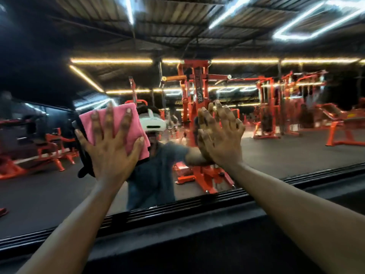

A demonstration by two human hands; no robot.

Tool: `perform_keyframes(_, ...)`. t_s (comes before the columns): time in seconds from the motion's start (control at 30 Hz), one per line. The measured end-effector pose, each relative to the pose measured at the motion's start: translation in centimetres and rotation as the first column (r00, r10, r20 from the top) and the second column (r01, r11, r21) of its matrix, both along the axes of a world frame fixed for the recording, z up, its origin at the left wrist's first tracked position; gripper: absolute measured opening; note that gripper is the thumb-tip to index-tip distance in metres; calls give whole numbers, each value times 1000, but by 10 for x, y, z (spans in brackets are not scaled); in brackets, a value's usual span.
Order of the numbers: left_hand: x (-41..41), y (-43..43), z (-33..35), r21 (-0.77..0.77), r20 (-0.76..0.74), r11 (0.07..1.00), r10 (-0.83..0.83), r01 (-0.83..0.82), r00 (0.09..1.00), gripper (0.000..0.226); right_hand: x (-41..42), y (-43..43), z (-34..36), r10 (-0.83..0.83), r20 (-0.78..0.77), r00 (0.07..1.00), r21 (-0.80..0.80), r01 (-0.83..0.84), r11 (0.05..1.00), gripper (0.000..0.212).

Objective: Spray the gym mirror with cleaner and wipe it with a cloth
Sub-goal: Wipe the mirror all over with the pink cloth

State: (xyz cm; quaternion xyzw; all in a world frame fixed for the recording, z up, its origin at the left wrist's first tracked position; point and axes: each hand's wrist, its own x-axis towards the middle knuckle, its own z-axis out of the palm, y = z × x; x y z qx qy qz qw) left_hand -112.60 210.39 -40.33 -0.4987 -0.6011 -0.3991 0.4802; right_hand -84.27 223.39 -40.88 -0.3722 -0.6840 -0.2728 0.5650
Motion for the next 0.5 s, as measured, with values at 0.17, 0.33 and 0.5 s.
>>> perform_keyframes(0.17, 44, 24, -1, -31, -78, 999, 30, -32, 996, 78, 33, 27, 2, 22, 82, 996, -37, -20, 999, 60)
perform_keyframes(0.33, 75, 37, -14, -60, -83, 995, 79, -84, 993, 76, 46, 45, -5, 41, 174, 984, -11, -39, 999, 60)
perform_keyframes(0.5, 82, 33, -16, -108, -43, 991, 68, -72, 997, 76, 48, 53, -8, 74, 169, 983, 33, -80, 996, 61)
